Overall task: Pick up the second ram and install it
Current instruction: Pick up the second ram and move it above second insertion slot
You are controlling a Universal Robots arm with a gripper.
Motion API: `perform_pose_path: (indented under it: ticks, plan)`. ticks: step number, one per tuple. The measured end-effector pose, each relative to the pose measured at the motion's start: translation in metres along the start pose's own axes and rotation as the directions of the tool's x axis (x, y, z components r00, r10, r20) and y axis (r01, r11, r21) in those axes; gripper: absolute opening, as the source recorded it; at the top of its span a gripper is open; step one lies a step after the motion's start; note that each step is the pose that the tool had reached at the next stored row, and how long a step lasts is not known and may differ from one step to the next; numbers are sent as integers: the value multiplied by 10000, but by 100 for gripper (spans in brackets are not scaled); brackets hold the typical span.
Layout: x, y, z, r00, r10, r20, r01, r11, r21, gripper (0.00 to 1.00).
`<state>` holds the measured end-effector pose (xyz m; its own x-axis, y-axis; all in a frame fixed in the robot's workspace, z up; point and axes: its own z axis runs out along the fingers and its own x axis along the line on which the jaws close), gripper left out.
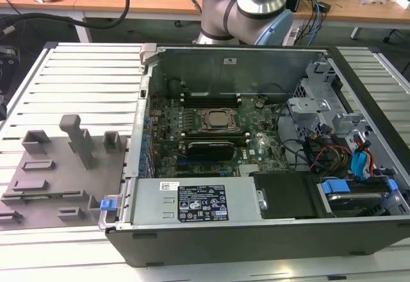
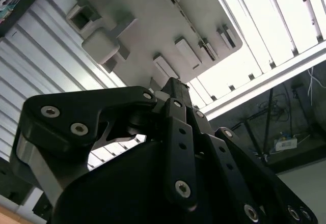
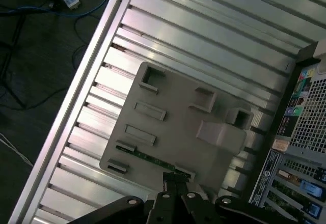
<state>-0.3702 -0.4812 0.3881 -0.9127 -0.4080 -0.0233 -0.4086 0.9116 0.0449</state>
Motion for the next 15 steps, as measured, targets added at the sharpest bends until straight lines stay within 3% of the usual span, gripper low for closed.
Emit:
perform_pose_path:
  ticks: [3,7,15]
  plan:
    - [0,0,0,9977,-684,-31,684,9977,-17,11]
    - [0,0,0,9932,-1159,-51,1159,9933,-30,11]
    - [0,0,0,9858,-1677,-72,1677,9858,-45,11]
